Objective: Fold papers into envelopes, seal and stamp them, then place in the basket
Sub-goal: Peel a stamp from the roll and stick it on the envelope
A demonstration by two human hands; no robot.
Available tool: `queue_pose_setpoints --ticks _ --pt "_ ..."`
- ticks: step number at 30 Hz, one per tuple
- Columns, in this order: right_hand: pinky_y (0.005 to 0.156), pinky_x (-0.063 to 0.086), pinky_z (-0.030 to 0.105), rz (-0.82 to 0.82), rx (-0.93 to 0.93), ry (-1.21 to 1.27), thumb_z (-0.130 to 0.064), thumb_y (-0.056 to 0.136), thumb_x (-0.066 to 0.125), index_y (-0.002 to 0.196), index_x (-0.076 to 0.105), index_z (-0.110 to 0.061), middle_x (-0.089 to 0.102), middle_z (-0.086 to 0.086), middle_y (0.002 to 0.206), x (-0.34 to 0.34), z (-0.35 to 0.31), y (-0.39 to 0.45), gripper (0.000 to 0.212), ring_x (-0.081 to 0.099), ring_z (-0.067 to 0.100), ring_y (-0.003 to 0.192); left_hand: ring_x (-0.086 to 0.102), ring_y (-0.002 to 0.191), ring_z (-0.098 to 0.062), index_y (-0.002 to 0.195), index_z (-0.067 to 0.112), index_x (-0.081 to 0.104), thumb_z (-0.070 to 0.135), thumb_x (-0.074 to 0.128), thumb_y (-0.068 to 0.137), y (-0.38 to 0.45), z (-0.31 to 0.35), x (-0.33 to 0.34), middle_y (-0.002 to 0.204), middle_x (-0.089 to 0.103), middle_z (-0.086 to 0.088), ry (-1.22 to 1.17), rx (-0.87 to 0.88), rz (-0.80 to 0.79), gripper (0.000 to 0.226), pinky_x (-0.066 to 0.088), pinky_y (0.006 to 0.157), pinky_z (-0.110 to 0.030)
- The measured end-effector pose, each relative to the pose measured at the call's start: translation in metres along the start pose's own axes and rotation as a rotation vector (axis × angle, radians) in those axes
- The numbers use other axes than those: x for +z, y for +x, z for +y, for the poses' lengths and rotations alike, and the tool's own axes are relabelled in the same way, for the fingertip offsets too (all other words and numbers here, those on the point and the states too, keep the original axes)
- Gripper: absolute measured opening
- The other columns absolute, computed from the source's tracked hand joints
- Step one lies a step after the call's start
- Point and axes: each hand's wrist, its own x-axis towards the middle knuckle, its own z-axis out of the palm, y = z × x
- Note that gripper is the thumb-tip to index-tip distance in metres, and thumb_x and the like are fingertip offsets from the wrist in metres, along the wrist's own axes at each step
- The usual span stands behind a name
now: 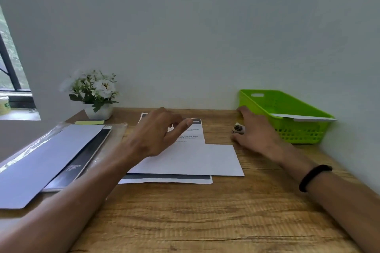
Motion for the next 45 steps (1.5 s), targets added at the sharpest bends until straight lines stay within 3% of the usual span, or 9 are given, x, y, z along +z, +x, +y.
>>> queue_pose_setpoints --ticks 4,8,11,17,23,28,31,40,45 --pt "0.087 0.052 0.029 0.143 -0.095 0.189 -0.033 0.081 0.087 0.145 0.044 -0.028 0.07 0.002 0.112 0.0 -0.005 -0.007 0.077 0.069 0.023 0.105 0.064 0.084 0.002 0.094 0.029 0.077 0.051 0.058 0.102 0.001 0.015 0.002 0.083 0.067 0.025 -0.166 -0.12 0.085 0.031 0.045 0.067 -0.009" --pt "0.086 0.059 0.025 0.297 -0.293 0.446 -0.032 0.075 0.092 0.137 0.054 -0.032 0.067 -0.011 0.106 0.001 -0.025 -0.019 0.072 0.068 0.003 0.095 0.066 0.09 0.009 0.104 0.029 0.081 0.062 0.059 0.095 0.003 0.035 0.006 0.093 0.075 0.02 -0.351 -0.266 0.123 0.041 0.049 0.07 -0.004" --pt "0.087 0.06 0.032 0.376 -0.431 0.492 -0.031 0.074 0.093 0.136 0.058 -0.024 0.066 -0.007 0.11 0.007 -0.035 -0.024 0.071 0.069 0.008 0.098 0.068 0.095 0.011 0.11 0.035 0.081 0.071 0.059 0.089 0.003 0.046 0.006 0.1 0.077 0.022 -0.471 -0.331 0.064 0.047 0.05 0.076 -0.006" --pt "0.086 0.06 0.034 0.415 -0.563 0.507 -0.031 0.076 0.093 0.138 0.058 -0.019 0.063 -0.004 0.113 0.016 -0.038 -0.026 0.072 0.067 0.011 0.102 0.072 0.094 0.008 0.109 0.036 0.08 0.051 0.08 0.085 0.003 0.054 0.009 0.101 0.079 0.022 -0.682 -0.429 0.031 0.028 0.053 0.077 -0.011" --pt "0.088 0.059 0.029 0.315 -0.522 0.558 -0.044 0.07 0.094 0.147 0.051 -0.026 0.063 -0.01 0.114 0.011 -0.036 -0.027 0.09 0.066 0.011 0.105 0.067 0.09 0.007 0.109 0.04 0.07 0.048 0.084 0.082 0.002 0.043 0.011 0.098 0.072 0.025 -0.435 -0.371 0.083 0.031 0.056 0.069 -0.012" --pt "0.075 0.061 0.034 0.357 -0.463 0.583 -0.051 0.079 0.083 0.127 0.066 -0.023 0.066 -0.01 0.103 0.013 -0.035 -0.03 0.058 0.068 0.012 0.091 0.063 0.093 0.002 0.105 0.037 0.064 0.041 0.086 0.083 -0.001 0.037 0.014 0.1 0.066 0.025 -0.279 -0.227 0.16 0.031 0.055 0.074 -0.016" --pt "0.07 0.06 0.032 0.393 -0.502 0.535 -0.04 0.081 0.086 0.112 0.07 -0.02 0.065 -0.009 0.097 0.014 -0.036 -0.031 0.04 0.067 0.011 0.084 0.063 0.093 -0.004 0.105 0.032 0.063 0.04 0.085 0.084 -0.005 0.037 0.019 0.105 0.063 0.019 -0.218 -0.127 0.173 0.031 0.059 0.078 -0.03" --pt "0.062 0.057 0.032 0.481 -0.606 0.471 -0.012 0.085 0.083 0.096 0.073 -0.014 0.066 -0.005 0.088 0.014 -0.036 -0.03 0.015 0.064 0.011 0.074 0.061 0.095 -0.005 0.103 0.029 0.062 0.033 0.086 0.084 -0.003 0.036 0.023 0.11 0.058 0.016 -0.219 -0.063 0.185 0.031 0.058 0.08 -0.026" --pt "0.06 0.056 0.033 0.484 -0.571 0.494 -0.009 0.085 0.082 0.089 0.073 -0.013 0.065 -0.007 0.084 0.014 -0.036 -0.03 0.011 0.064 0.01 0.072 0.061 0.097 -0.005 0.104 0.029 0.062 0.032 0.087 0.084 -0.004 0.033 0.025 0.113 0.059 0.016 -0.204 -0.068 0.18 0.032 0.059 0.08 -0.03"
